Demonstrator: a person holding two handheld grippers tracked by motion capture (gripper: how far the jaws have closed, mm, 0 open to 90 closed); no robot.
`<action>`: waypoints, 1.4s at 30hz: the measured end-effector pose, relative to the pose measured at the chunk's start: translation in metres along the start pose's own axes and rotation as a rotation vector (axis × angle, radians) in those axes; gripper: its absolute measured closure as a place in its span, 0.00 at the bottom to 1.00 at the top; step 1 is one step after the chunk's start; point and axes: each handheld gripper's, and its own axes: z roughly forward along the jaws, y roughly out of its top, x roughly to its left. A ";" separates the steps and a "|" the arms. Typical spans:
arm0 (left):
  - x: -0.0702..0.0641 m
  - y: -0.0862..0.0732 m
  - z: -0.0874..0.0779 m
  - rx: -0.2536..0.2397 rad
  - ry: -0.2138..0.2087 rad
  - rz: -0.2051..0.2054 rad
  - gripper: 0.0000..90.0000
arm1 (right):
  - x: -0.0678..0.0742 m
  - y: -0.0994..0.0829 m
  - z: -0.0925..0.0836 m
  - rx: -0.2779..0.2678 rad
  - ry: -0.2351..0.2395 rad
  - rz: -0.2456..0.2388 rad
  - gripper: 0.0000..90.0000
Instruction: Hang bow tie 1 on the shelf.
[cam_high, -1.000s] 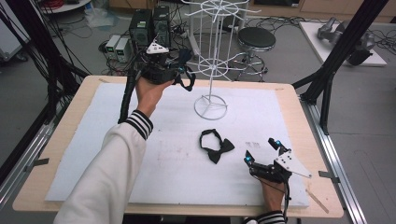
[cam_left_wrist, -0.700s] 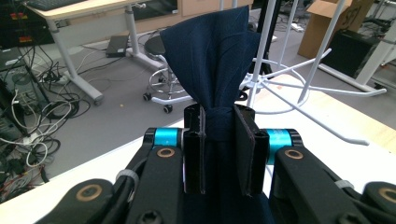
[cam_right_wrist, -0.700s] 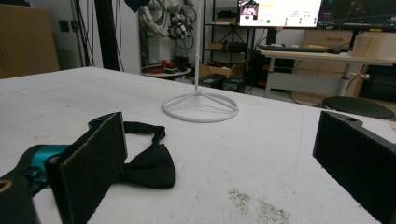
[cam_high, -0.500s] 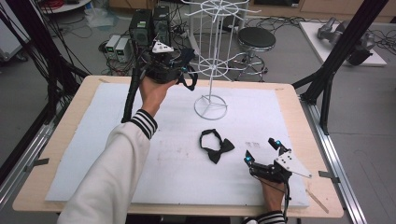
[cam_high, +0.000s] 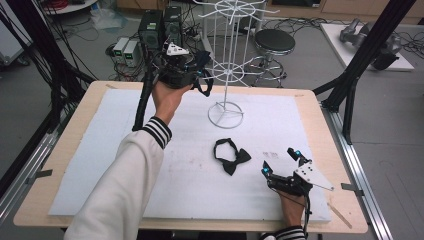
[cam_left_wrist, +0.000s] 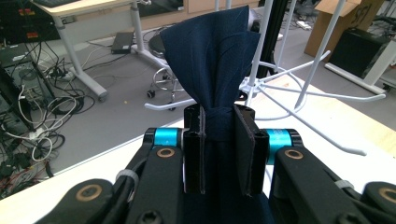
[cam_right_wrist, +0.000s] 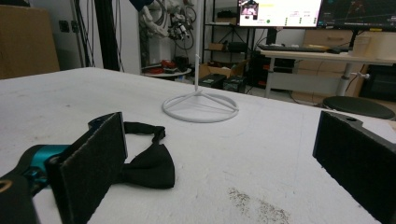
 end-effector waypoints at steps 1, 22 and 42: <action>0.000 0.000 0.000 0.002 -0.002 0.001 0.83 | 0.000 0.000 0.000 0.000 0.000 0.000 0.02; -0.010 -0.002 0.004 0.013 -0.027 0.014 0.83 | 0.000 0.000 0.000 0.000 -0.001 -0.001 0.02; -0.002 -0.001 -0.021 0.008 -0.011 0.054 0.83 | 0.000 0.000 0.000 -0.001 0.002 -0.002 0.02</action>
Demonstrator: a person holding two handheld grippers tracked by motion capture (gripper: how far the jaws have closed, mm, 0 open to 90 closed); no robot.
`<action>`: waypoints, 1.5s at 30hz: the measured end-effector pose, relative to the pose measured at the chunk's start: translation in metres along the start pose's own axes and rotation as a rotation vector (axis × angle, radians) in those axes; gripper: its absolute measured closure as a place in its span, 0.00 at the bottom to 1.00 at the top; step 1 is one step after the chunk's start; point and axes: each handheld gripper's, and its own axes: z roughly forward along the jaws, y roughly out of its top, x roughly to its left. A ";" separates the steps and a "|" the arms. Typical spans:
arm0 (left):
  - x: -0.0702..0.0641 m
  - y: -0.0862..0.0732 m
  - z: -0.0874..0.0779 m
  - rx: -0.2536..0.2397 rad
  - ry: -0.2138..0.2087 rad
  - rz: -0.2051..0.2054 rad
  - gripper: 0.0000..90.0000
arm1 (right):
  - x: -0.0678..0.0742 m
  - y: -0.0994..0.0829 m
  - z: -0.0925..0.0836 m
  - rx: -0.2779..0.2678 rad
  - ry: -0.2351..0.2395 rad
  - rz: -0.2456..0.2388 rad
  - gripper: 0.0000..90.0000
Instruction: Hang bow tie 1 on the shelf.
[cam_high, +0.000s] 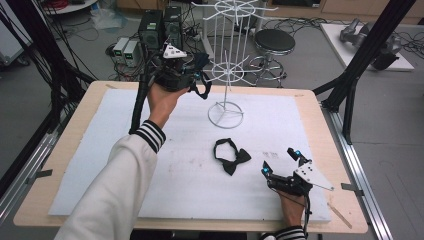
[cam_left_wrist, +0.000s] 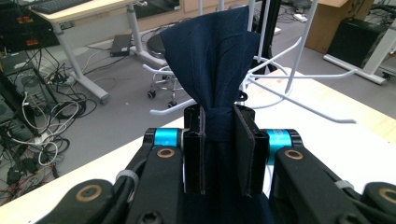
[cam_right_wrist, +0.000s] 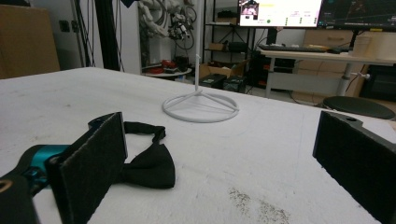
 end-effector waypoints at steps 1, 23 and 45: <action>0.001 0.000 -0.002 0.001 0.000 0.001 0.83 | 0.000 0.000 0.000 0.002 0.001 0.005 0.02; 0.012 -0.006 -0.039 -0.035 -0.144 0.004 0.83 | 0.001 0.000 0.001 0.006 -0.001 -0.005 0.02; 0.007 0.001 -0.013 -0.073 -0.207 -0.045 0.83 | 0.001 0.000 0.000 0.005 -0.001 0.002 0.02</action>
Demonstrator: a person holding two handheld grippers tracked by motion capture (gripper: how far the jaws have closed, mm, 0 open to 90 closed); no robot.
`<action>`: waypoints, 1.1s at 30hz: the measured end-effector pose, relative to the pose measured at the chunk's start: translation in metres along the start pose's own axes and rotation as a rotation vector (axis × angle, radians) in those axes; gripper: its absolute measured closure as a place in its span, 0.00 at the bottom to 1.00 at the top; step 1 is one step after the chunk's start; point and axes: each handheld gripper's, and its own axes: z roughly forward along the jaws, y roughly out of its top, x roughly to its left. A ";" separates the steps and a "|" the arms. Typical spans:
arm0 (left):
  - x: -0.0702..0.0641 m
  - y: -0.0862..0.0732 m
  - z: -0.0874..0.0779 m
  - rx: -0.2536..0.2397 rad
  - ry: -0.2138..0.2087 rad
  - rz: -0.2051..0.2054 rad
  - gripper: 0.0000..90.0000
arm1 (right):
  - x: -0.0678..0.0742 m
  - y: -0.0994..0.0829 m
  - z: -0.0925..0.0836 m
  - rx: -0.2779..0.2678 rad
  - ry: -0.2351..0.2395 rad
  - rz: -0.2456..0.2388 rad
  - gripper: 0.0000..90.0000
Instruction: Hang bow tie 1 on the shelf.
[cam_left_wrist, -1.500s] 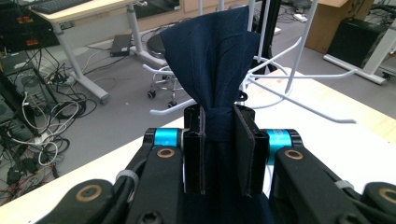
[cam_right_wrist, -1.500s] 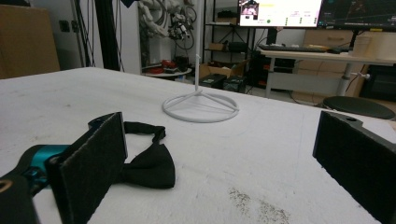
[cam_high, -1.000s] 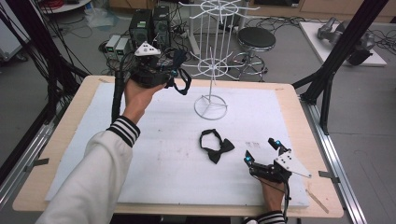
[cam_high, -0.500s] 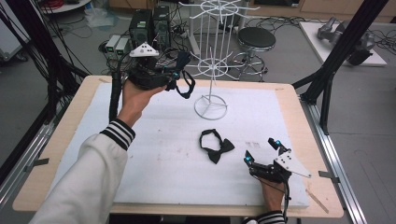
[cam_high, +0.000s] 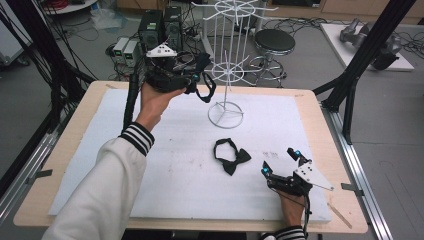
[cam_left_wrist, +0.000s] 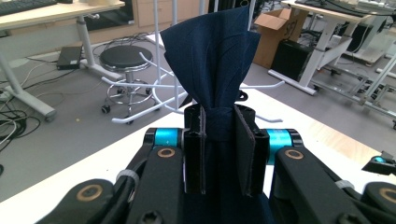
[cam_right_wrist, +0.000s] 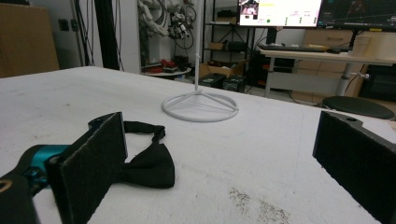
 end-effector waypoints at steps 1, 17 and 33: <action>0.001 0.000 0.001 0.001 -0.003 0.001 0.83 | 0.000 0.000 0.000 -0.003 0.000 -0.003 0.02; 0.011 0.001 0.021 0.013 0.003 -0.003 0.83 | -0.001 0.000 0.000 -0.003 -0.001 0.000 0.02; 0.020 -0.005 0.042 0.045 0.018 -0.005 0.83 | -0.002 0.000 0.000 -0.003 0.003 0.004 0.02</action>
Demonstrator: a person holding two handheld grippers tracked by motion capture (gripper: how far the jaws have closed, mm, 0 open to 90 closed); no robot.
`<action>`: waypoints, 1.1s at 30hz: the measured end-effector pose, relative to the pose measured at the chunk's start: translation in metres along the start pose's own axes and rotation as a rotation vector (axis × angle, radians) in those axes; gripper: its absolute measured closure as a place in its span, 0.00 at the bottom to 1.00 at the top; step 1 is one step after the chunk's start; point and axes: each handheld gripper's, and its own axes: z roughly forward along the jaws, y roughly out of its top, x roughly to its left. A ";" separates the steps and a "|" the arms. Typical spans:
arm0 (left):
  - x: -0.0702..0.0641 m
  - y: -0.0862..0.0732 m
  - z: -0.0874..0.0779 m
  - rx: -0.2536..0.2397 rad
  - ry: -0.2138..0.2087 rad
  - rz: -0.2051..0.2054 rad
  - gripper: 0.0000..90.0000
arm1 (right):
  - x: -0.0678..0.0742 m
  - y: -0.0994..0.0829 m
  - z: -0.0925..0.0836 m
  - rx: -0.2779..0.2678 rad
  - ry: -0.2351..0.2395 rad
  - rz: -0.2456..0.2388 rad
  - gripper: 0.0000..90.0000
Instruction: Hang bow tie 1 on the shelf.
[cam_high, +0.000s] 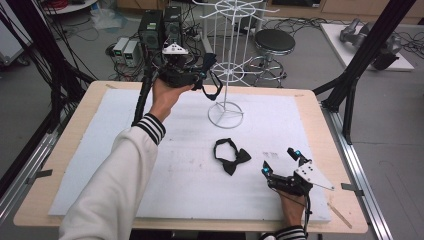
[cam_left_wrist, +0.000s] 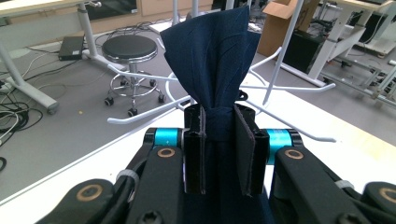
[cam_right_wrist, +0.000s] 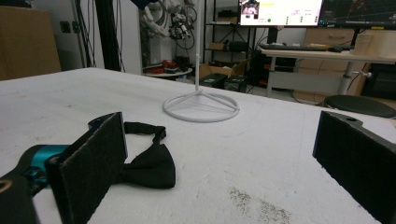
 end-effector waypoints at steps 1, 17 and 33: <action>0.000 0.000 0.000 -0.001 0.000 -0.001 0.83 | 0.000 0.000 0.000 0.000 0.000 0.000 0.02; -0.013 0.001 0.001 -0.002 -0.032 0.023 0.83 | 0.000 0.000 0.000 0.000 0.000 0.002 0.02; -0.015 0.007 -0.010 -0.007 -0.011 0.047 0.83 | 0.000 0.000 0.000 0.000 -0.001 -0.002 0.02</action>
